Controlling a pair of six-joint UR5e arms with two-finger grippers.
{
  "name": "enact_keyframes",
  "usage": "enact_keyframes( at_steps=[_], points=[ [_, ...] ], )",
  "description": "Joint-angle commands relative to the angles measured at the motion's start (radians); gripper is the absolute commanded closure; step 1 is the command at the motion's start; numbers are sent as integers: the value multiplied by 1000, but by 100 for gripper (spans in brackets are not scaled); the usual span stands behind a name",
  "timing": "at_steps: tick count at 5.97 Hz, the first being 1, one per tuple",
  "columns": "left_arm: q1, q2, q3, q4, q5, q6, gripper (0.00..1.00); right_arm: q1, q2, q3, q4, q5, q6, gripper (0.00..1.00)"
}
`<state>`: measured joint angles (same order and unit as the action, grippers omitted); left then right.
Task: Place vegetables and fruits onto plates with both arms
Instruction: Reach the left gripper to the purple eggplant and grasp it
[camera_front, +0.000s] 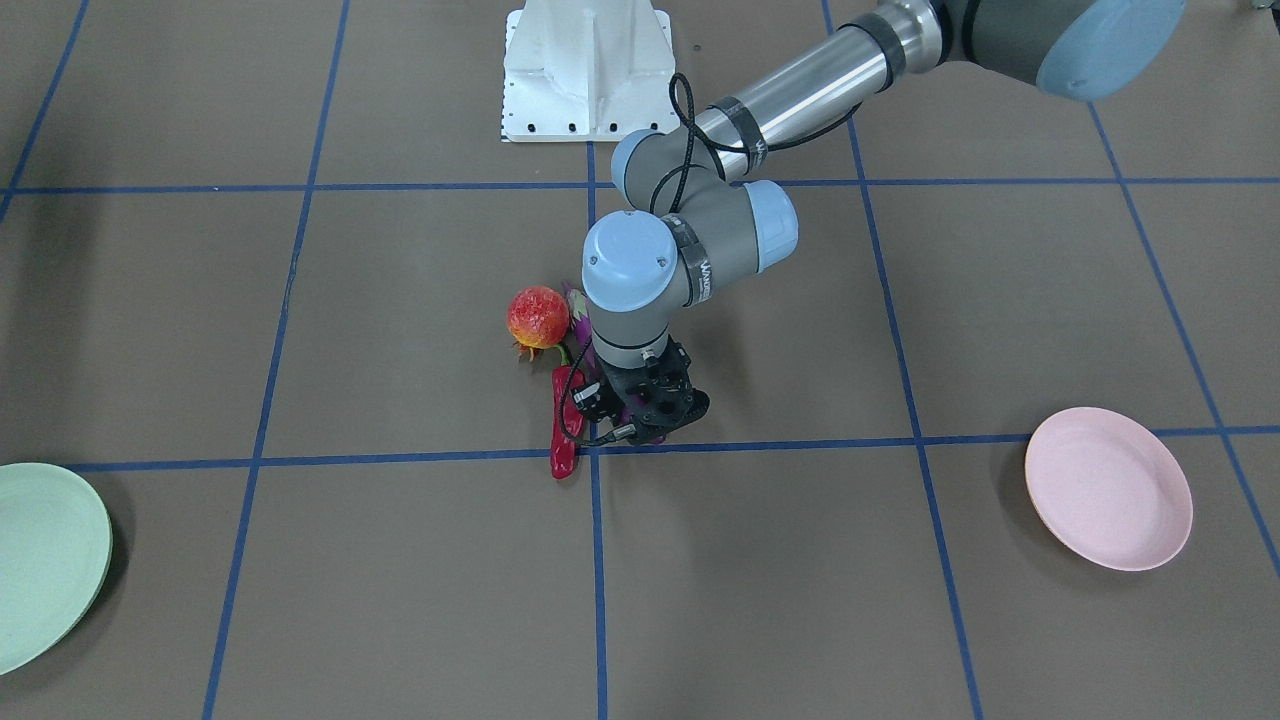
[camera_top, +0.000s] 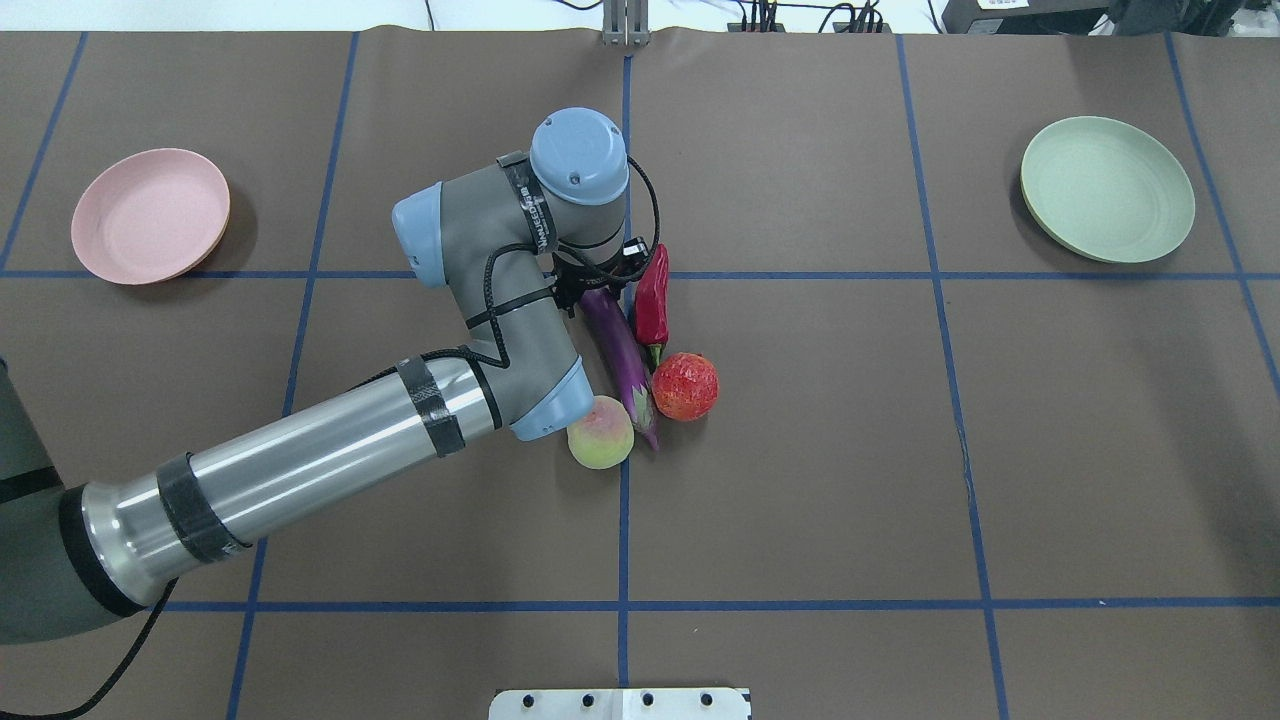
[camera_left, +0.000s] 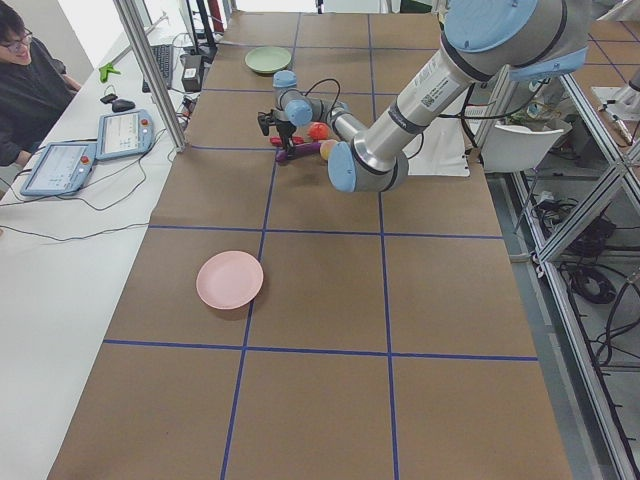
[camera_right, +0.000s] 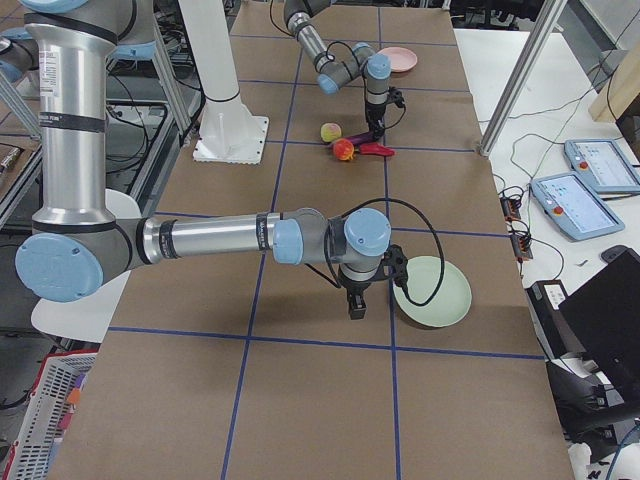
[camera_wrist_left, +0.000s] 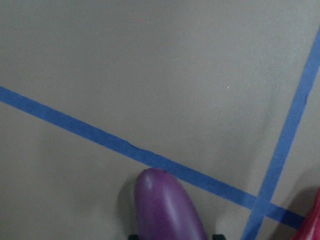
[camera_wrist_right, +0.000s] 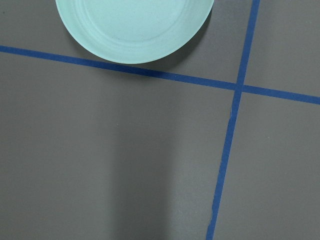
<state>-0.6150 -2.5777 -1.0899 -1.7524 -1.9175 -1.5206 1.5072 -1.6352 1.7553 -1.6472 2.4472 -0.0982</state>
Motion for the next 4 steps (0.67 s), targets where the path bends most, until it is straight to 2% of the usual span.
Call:
enact_keyframes(
  at_steps=[1,2,4],
  points=[
    [-66,-4,-52,63,-64,-3,100,1,-1,6,3,3,-3,0],
    [-128,-6,-97,141,-81,-7,100,1,0,24,0,6,-3,0],
    [-280,-1,-93,157,-136,-7,100,1,20,43,0,7,-2,0]
  ],
)
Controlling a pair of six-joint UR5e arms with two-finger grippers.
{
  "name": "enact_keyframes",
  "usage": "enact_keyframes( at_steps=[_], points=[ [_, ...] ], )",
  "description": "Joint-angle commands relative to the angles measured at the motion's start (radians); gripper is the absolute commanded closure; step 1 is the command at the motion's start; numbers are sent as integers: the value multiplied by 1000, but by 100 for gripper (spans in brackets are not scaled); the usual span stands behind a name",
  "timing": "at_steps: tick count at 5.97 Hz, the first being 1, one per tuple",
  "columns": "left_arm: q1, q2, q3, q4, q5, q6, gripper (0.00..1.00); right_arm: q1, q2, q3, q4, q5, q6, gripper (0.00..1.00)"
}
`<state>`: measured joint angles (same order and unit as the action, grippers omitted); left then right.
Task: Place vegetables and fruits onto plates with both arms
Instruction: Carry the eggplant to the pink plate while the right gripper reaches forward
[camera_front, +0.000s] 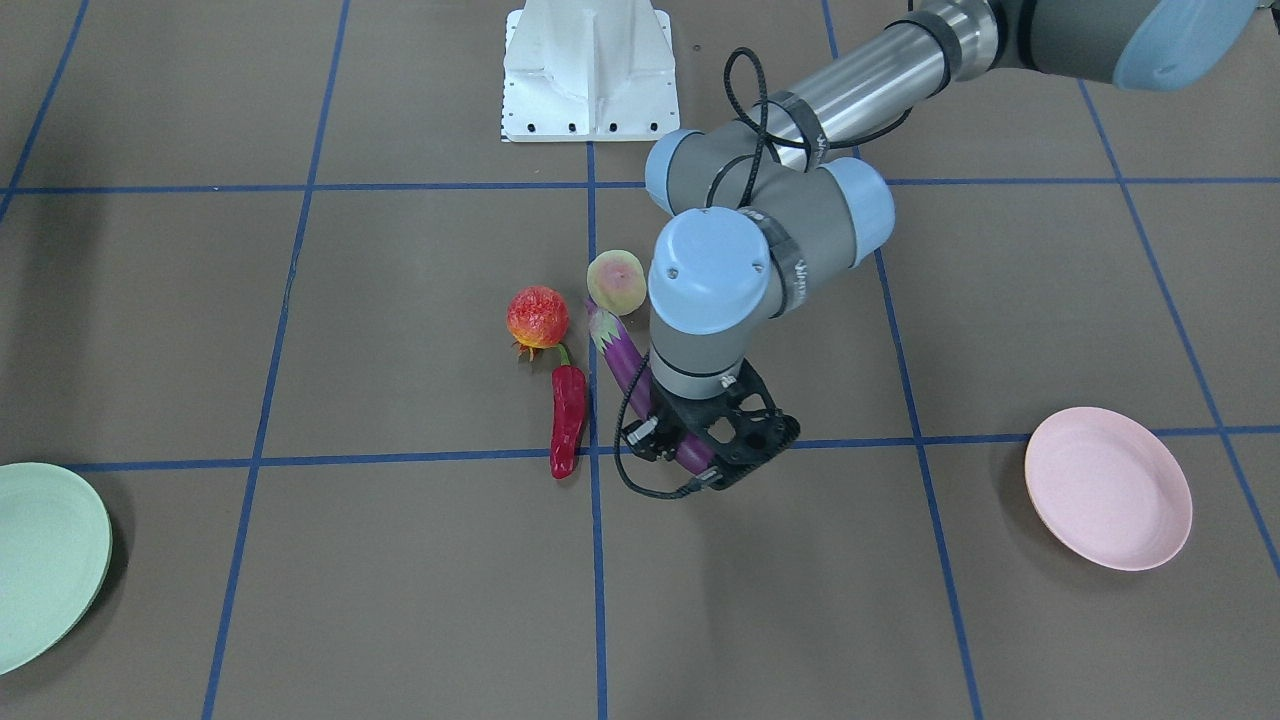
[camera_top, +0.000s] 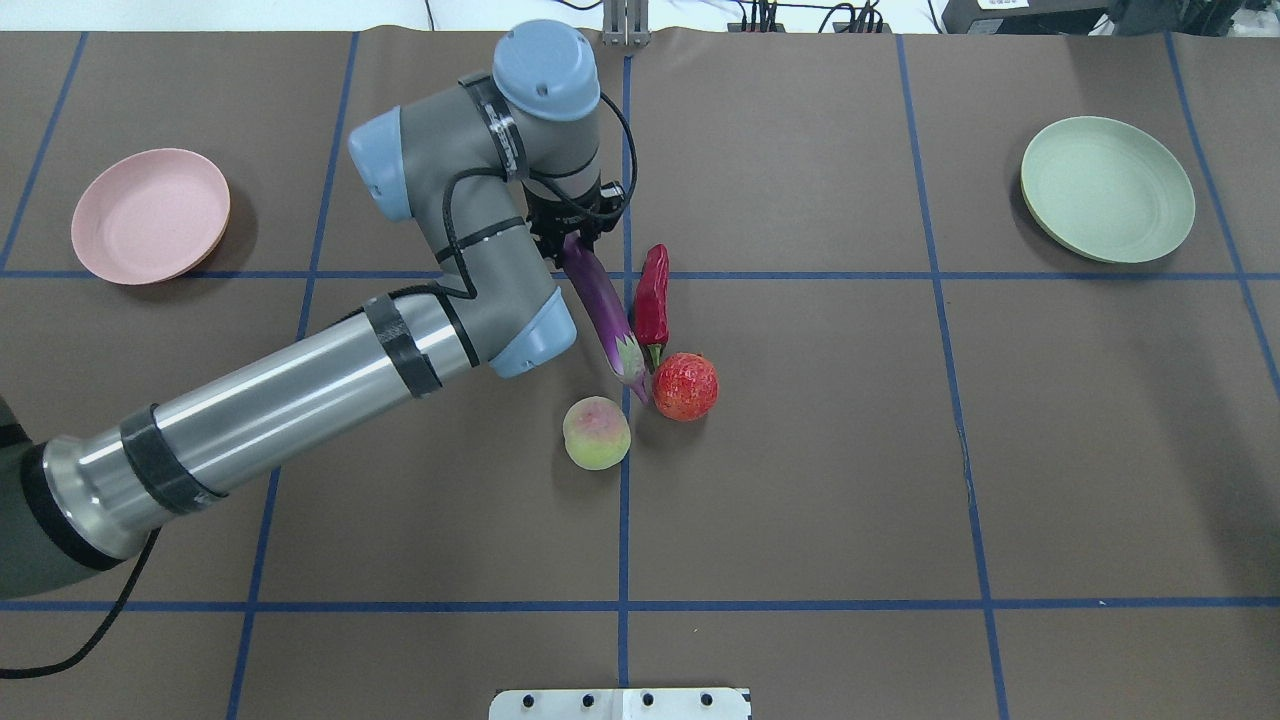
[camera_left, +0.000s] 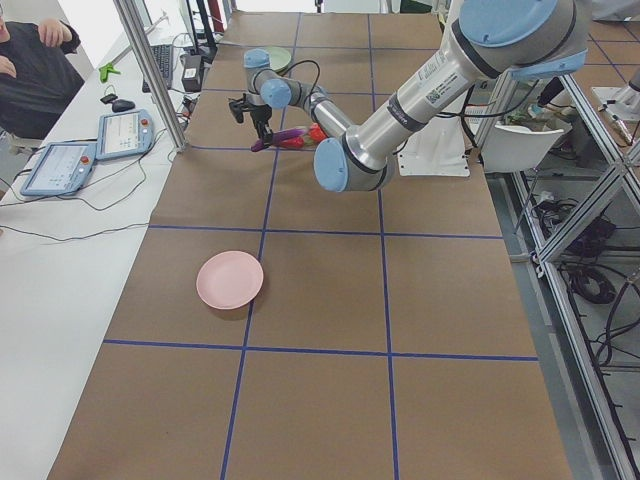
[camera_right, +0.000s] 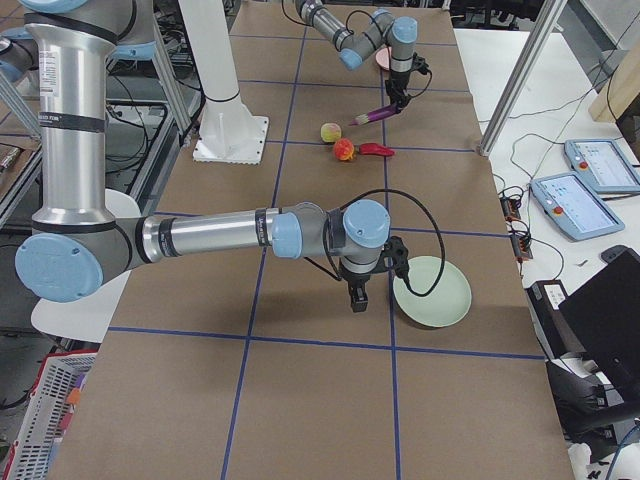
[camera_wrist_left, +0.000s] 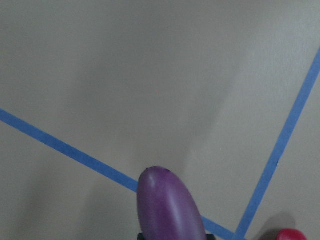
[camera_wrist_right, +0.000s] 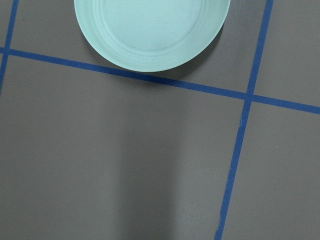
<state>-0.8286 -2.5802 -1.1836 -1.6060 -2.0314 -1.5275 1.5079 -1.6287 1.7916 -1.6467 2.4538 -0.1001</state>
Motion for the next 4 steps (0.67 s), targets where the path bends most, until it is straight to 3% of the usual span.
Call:
enact_keyframes(
  at_steps=[1,3,4],
  points=[
    [-125,3,33,17,-23,12,100,-14,48,14,-1,7,32,1],
    [-229,6,120,49,-21,224,100,-159,221,29,2,-9,339,1],
    [-283,65,137,43,-21,347,100,-258,343,20,1,-21,522,1]
  ],
)
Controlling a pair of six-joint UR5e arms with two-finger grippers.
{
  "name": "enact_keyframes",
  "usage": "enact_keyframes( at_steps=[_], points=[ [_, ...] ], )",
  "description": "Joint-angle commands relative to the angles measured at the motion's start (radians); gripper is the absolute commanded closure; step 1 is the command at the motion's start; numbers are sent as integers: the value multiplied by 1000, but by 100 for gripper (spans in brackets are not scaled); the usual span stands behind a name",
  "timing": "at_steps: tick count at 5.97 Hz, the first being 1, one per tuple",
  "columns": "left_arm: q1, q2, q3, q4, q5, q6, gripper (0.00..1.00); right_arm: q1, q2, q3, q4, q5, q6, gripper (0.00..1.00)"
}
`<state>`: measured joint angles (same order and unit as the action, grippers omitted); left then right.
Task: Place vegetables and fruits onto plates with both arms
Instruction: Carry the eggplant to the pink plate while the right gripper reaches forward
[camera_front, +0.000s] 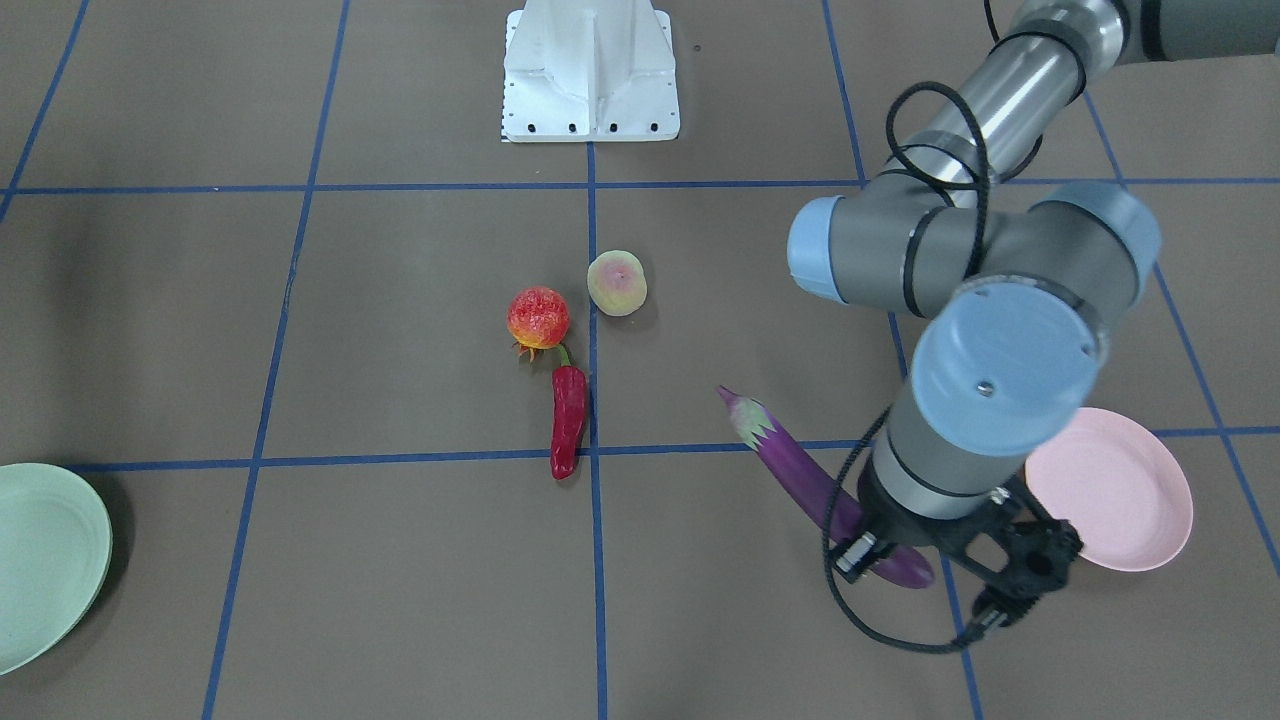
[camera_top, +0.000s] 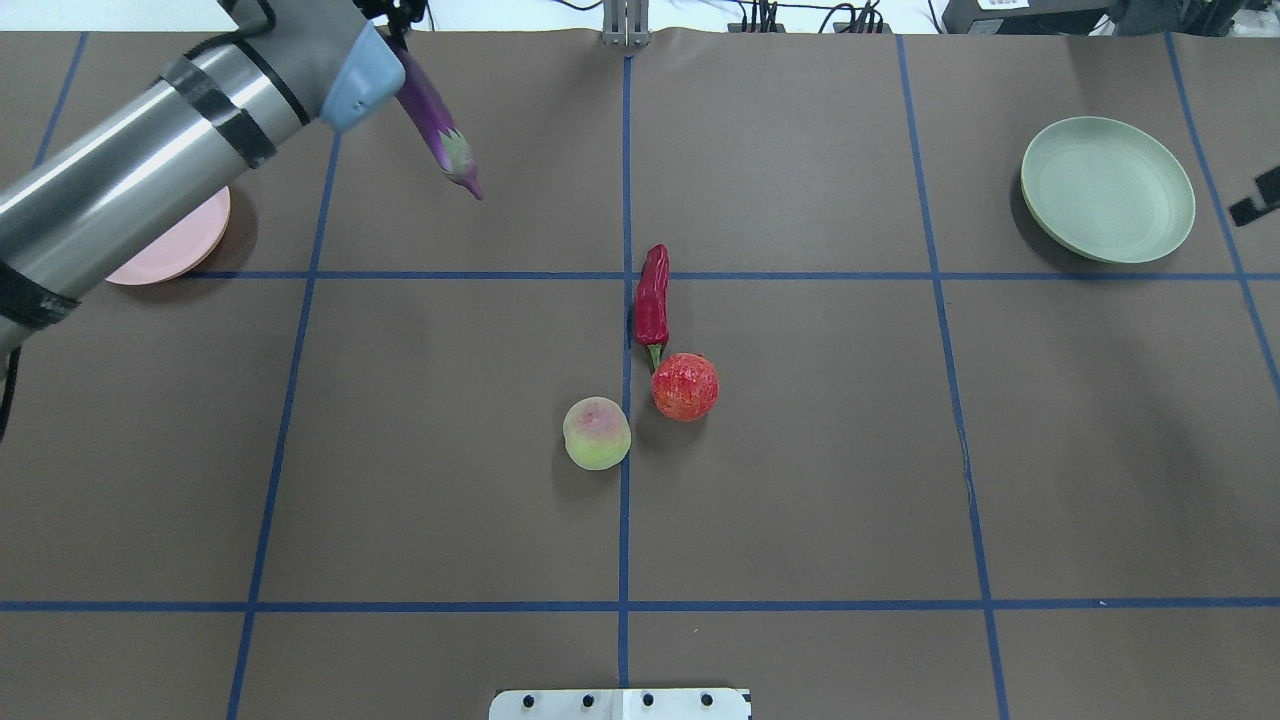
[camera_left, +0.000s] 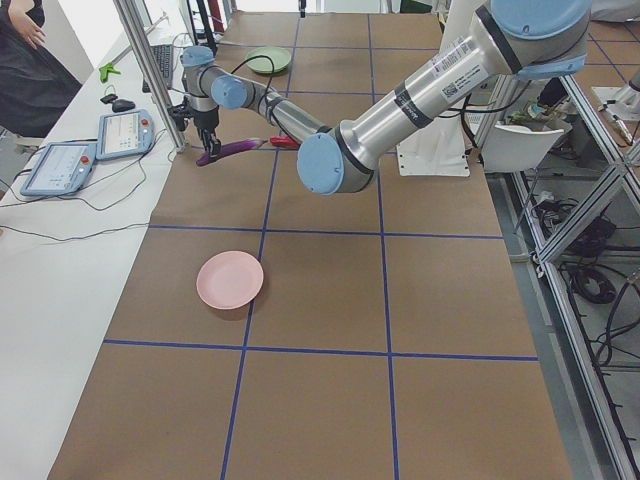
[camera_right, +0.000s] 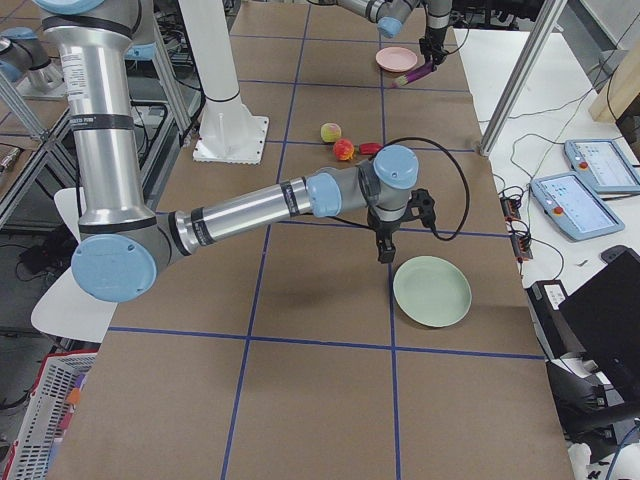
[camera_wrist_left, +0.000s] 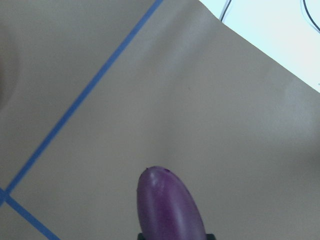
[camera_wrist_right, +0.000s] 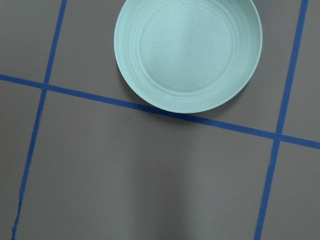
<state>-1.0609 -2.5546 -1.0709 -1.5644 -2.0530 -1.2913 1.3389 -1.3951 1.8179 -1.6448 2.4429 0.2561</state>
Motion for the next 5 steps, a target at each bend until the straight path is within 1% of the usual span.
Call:
enact_keyframes(
  at_steps=[1,2,3,4,5],
  points=[
    [-98,47,72,-2,1,238,100,-198,204,-18,0,-51,322,1],
    [-135,60,112,-5,-1,398,100,-292,285,-38,2,-136,491,1],
    [-148,70,152,-8,-1,487,100,-370,356,-57,0,-194,634,1],
    [-157,70,192,-20,5,545,100,-450,442,-101,-4,-247,734,1],
    [-168,73,253,-61,8,613,100,-525,471,-117,-4,-298,790,1]
  ],
)
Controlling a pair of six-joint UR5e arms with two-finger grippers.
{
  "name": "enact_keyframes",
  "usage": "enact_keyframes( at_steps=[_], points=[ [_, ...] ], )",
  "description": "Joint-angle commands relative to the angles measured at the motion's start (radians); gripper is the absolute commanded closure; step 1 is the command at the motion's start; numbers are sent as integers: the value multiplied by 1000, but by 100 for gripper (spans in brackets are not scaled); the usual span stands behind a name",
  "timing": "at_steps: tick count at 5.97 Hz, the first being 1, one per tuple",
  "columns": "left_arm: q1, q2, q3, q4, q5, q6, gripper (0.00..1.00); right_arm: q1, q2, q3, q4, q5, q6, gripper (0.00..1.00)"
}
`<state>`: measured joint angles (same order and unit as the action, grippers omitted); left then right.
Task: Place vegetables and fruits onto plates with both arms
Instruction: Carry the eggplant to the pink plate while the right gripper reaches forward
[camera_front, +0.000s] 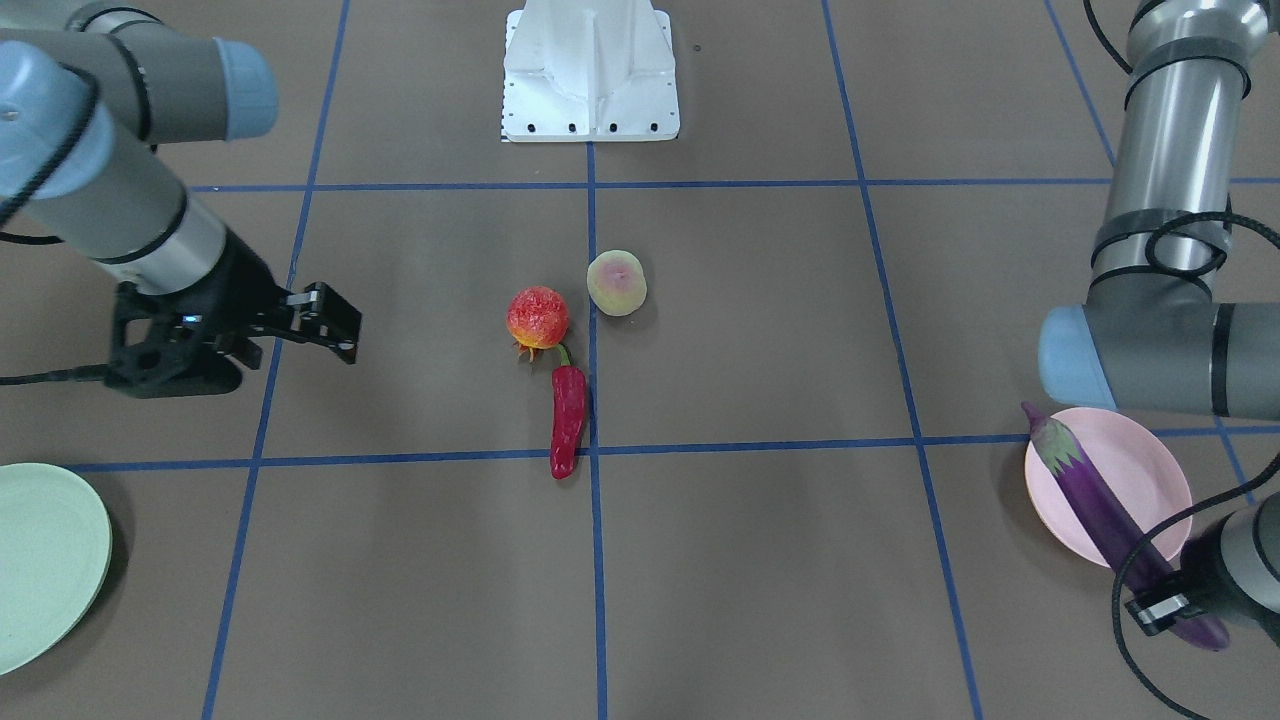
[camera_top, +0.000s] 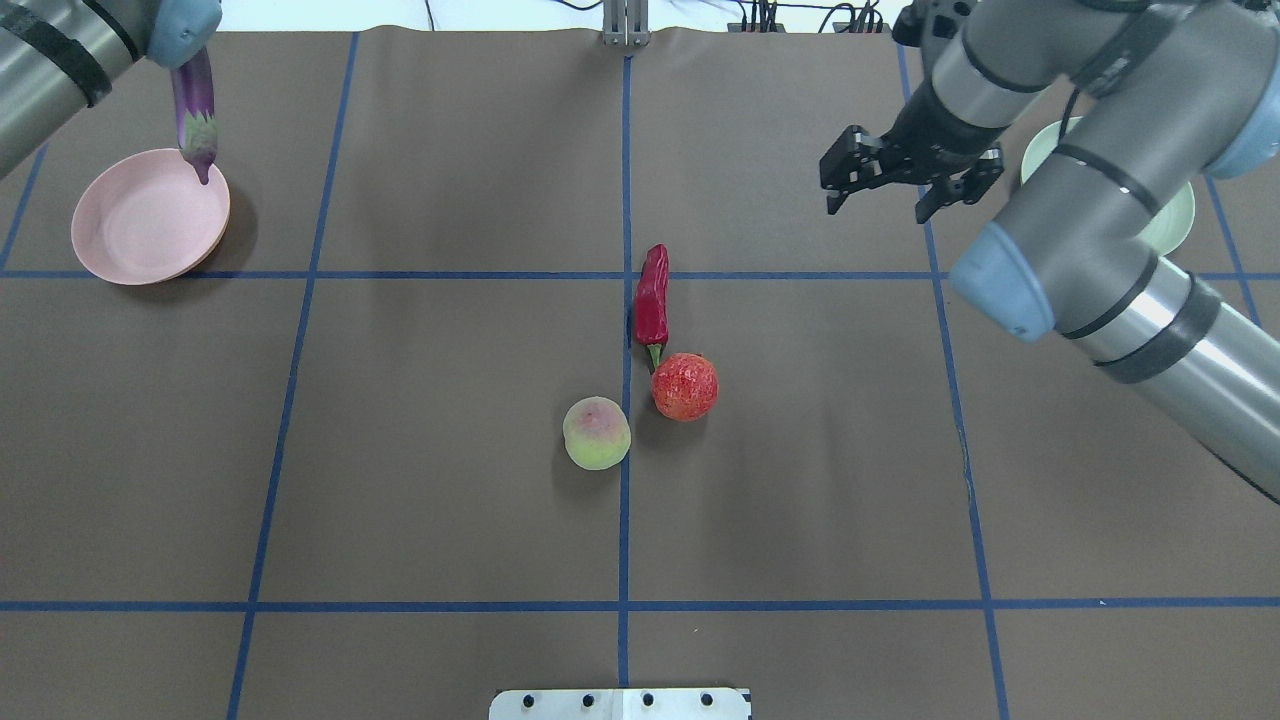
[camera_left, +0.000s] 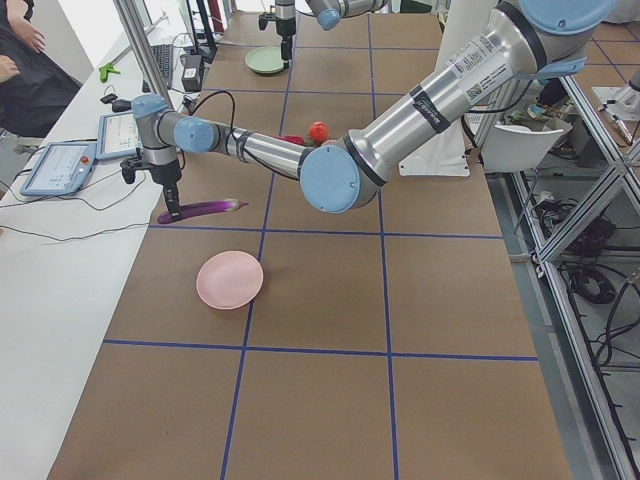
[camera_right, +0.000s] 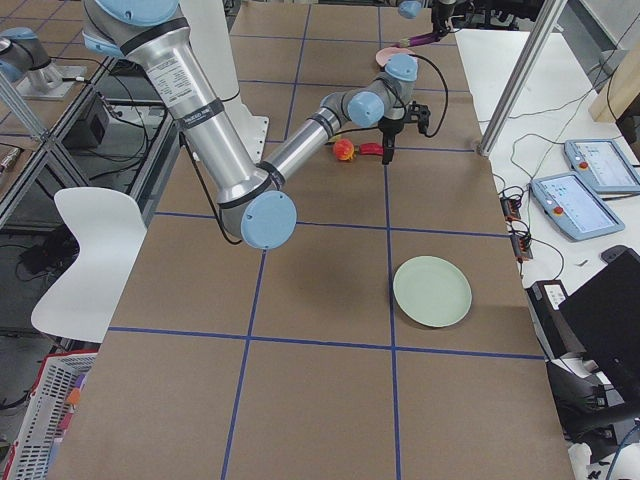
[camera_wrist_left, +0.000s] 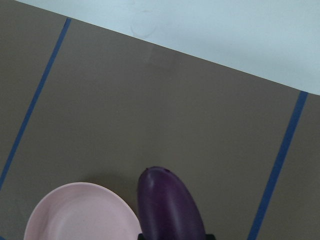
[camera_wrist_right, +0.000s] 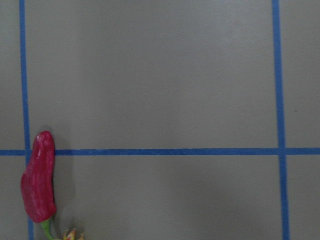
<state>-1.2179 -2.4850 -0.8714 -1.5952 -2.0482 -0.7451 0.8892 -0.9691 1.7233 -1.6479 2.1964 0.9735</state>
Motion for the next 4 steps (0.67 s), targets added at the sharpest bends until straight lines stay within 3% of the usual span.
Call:
enact_keyframes(
  at_steps=[1,4],
  points=[
    [-5,32,80,-64,38,182,100,-110,64,-33,-1,-88,106,1],
    [88,162,1,-23,42,288,100,-156,79,-33,-1,-92,169,1]
  ],
)
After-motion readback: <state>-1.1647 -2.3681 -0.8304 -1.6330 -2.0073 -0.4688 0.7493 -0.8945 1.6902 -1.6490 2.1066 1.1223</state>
